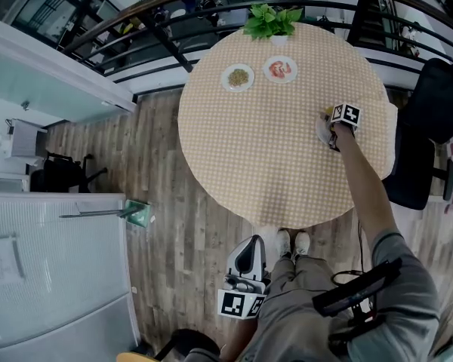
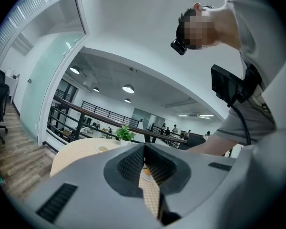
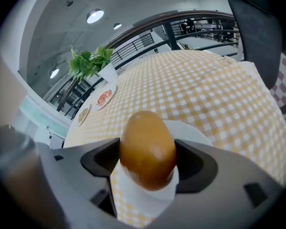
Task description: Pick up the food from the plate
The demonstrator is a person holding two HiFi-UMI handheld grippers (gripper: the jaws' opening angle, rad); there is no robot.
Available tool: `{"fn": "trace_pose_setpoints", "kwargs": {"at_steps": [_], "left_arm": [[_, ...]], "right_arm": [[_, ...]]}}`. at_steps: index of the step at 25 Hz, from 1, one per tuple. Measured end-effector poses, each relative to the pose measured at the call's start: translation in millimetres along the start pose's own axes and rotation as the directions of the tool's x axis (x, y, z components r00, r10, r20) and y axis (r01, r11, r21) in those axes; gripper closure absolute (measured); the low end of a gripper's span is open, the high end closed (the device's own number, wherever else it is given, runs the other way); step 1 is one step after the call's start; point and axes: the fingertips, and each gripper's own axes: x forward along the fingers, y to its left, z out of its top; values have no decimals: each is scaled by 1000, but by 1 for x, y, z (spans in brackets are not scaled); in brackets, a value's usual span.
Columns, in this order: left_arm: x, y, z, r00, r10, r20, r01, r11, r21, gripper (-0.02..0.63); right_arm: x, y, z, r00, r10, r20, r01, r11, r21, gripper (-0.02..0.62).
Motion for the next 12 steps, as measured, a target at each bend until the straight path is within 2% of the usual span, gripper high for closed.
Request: {"fn": "trace_pose_setpoints", "kwargs": {"at_steps": [5,9,12], "left_arm": [[-4,-4,0,1000,-6,-4,6,1000,3,597],[-7,-2,-1,1000,3,0,-3,1000,4,597],[-7,-1,-3,1000,5,-1,-5,1000,7,597]], "right_arm": [[-2,0,-1,1000,1,2,-1,1000,-15,259],[0,5,-4,1000,26,9,-25,988,-150,261],[1,1,-4,999,37,29,-34,993,-117,261]]}}
